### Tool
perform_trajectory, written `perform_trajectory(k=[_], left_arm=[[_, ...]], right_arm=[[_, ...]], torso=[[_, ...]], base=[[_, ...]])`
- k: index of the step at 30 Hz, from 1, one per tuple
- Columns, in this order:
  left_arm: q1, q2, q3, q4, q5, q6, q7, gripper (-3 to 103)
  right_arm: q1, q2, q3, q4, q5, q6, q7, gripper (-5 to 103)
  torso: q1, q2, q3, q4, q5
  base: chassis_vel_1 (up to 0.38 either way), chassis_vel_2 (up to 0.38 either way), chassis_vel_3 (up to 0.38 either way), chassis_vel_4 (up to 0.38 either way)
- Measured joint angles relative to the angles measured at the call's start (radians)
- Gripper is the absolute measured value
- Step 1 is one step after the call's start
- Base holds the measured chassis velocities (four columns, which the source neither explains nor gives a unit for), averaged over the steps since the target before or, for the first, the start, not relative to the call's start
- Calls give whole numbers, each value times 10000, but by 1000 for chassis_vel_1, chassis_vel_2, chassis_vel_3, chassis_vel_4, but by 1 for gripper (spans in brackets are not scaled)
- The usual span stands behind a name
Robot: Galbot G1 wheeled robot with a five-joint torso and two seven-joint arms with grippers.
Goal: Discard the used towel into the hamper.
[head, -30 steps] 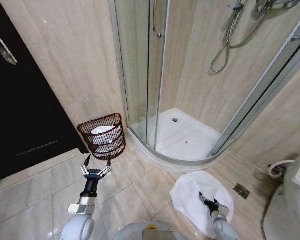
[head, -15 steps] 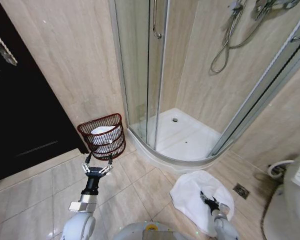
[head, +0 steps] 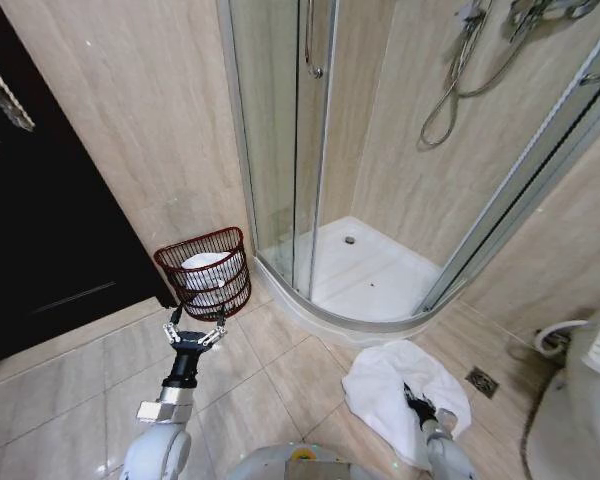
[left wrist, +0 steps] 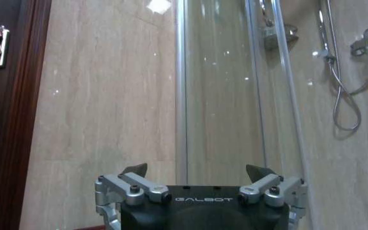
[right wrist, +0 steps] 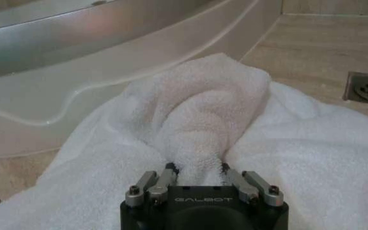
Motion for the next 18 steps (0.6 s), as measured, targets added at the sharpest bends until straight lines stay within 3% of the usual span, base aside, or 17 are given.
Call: perform_trajectory(k=[1,4,8,15,18], left_arm=[[0,0,0,0,0,0,0,100],[-62,-25,85,-42,107,43,8,100],[-72,-34,79,-146,132,83,9,100],[27,-29,5,-249,74,27,9,100],[67,-46,0,-250,50,-59,8,100]], right_arm=[[0,0,0,0,0,0,0,36],[-119,34,14,203,103,80,22,22],[-464,47,-69,966,430,-3,125,19],[-1079,36,-87,2903,755,120,619,19],[-1566,113,136,4164,332,677,847,19]], torso=[[0,0,0,0,0],[2,2,3,0,3],[4,3,6,-4,7],[4,8,6,1,9],[4,9,7,0,5]], base=[[0,0,0,0],[0,0,0,0],[0,0,0,0],[0,0,0,0],[0,0,0,0]])
